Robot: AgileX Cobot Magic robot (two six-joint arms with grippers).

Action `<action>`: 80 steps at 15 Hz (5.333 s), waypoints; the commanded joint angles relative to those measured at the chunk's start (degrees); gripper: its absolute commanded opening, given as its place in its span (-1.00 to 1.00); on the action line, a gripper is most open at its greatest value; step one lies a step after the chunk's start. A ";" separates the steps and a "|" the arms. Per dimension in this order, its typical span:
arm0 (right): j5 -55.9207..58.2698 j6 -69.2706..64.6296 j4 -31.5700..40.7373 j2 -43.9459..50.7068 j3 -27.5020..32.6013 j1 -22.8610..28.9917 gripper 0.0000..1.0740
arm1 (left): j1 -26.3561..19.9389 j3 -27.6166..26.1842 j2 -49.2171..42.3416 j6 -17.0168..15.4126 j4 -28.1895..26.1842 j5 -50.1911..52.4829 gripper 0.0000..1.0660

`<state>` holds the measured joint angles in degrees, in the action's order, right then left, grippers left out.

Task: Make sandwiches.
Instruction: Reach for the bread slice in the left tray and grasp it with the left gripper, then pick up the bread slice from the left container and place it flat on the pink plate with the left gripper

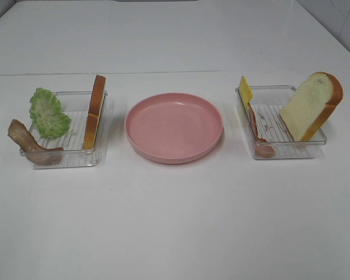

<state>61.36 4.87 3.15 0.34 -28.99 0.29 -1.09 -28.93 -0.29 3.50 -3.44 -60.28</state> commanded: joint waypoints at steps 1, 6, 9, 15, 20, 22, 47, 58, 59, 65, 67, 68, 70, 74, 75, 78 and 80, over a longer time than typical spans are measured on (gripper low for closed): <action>-0.46 -0.52 0.06 0.74 0.11 -0.17 0.50 | -0.34 0.06 -1.15 -0.11 -0.11 0.74 0.32; -0.46 -0.52 0.06 0.74 0.11 -0.17 0.50 | -0.34 0.06 -1.15 -0.11 -0.11 0.74 0.32; -0.46 -0.52 0.06 0.74 0.11 -0.17 0.50 | -0.34 0.06 -1.15 -0.11 -0.11 0.74 0.32; -0.46 -0.52 0.06 0.74 0.11 -0.17 0.50 | -0.34 0.06 -1.15 -0.11 -0.11 0.74 0.32; -0.46 -0.52 0.06 0.74 0.11 -0.17 0.50 | -0.34 0.06 -1.15 -0.11 -0.11 0.74 0.32; -0.46 -0.52 0.06 0.74 0.11 -0.17 0.50 | -0.34 0.06 -1.15 -0.11 -0.11 0.74 0.32; -0.46 -0.52 0.06 0.74 0.11 -0.17 0.50 | 18.11 -73.57 106.68 -15.70 2.29 -9.63 0.32; -0.46 -0.52 0.06 0.69 0.11 -0.17 0.50 | 24.12 -84.57 123.82 -21.37 3.44 -13.12 0.32; -0.46 -0.52 0.06 0.69 0.11 -0.17 0.50 | 24.12 -84.57 124.22 -21.37 4.35 -13.12 0.32; -0.46 -0.52 0.06 0.69 0.11 -0.17 0.50 | 24.12 -84.57 128.92 -21.31 5.33 -9.22 0.32; -0.46 -0.52 0.06 0.69 0.11 -0.17 0.50 | 24.12 -84.57 130.06 -21.31 5.39 -9.00 0.31; -0.46 -0.52 0.06 0.69 0.11 -0.17 0.50 | 24.12 -84.57 130.29 -21.31 5.44 -9.05 0.26; -0.46 -0.52 0.06 0.69 0.11 -0.17 0.50 | 24.12 -84.57 130.35 -21.31 5.44 -9.05 -0.04; -0.46 -0.52 0.06 0.69 0.11 -0.17 0.50 | 24.12 -84.57 130.35 -20.86 5.44 -9.00 -0.72; -0.46 -0.52 0.06 0.69 0.11 -0.17 0.50 | 24.12 -84.57 130.35 -20.86 5.44 -9.22 -0.85; -0.46 -0.52 0.06 0.69 0.11 -0.17 0.50 | 24.12 -86.23 129.49 -20.86 5.44 -10.43 -1.00; -0.46 -0.52 0.06 0.69 0.11 -0.17 0.50 | 24.12 -89.09 129.26 -20.86 5.44 -12.66 -1.00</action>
<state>61.36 4.87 3.15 0.34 -28.99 0.29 22.69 -117.28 129.95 -17.36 2.52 -70.53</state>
